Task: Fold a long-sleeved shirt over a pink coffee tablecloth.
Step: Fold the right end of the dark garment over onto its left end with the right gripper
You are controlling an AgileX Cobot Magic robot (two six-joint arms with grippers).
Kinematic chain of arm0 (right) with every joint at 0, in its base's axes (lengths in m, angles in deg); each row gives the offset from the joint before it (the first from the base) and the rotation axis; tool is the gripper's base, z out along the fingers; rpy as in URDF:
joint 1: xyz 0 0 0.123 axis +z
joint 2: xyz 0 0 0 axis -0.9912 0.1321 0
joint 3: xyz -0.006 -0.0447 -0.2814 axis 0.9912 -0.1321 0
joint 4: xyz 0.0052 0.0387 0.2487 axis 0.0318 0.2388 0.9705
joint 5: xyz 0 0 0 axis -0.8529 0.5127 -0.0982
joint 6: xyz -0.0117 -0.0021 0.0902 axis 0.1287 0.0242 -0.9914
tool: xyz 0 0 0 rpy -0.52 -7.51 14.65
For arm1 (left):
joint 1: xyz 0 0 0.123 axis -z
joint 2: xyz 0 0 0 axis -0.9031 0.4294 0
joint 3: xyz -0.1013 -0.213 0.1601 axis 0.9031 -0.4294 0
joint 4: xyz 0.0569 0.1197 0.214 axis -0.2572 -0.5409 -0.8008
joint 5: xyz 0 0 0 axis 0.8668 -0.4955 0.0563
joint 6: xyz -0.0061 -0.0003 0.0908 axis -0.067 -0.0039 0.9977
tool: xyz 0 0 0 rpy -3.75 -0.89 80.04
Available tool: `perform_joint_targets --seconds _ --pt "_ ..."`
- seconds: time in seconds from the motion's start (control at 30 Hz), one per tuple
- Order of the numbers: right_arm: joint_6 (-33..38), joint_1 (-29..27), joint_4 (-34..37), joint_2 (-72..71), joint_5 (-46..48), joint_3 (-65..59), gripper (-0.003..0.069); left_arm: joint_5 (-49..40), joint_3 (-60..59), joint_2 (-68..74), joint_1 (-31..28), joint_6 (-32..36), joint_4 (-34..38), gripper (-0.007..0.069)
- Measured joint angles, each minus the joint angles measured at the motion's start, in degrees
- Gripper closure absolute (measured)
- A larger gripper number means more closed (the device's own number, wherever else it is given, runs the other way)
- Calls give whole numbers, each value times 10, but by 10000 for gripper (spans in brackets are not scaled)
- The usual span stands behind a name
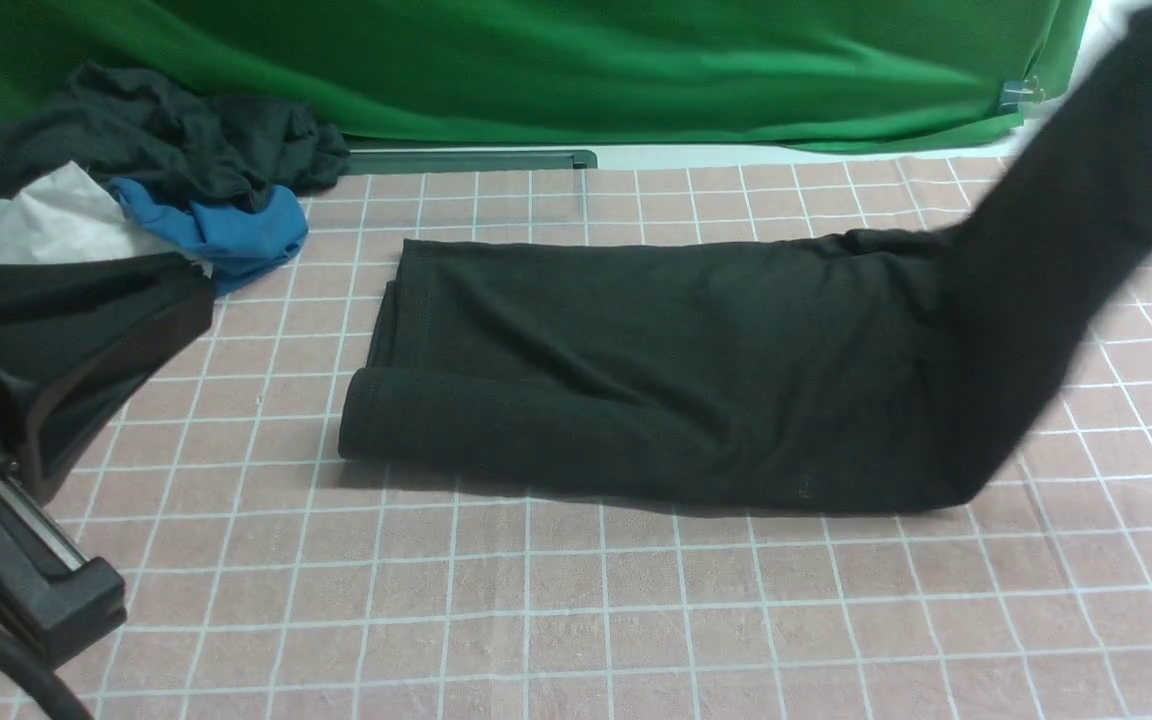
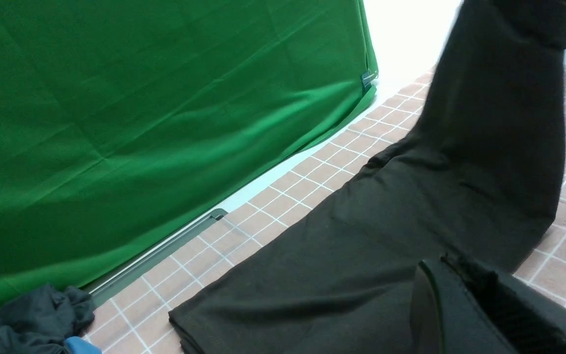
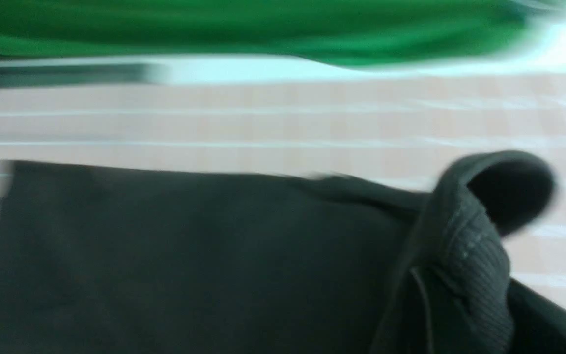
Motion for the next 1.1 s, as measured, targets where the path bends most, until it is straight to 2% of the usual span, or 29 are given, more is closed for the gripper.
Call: perform_joint_targets --seconds 0.13,0.33,0.57,0.83,1.1 --pt "29 73 74 41 -1 37 578 0 0 0 0 0 -1 608" --pt "44 144 125 127 2 94 578 -3 0 0 0 0 -2 608" --pt "71 196 196 209 38 185 578 -4 0 0 0 -5 -33 608" --pt "76 249 226 290 56 264 578 -6 0 0 0 -7 -37 608" --pt "74 275 264 373 52 335 578 -6 0 0 0 -10 -37 608"
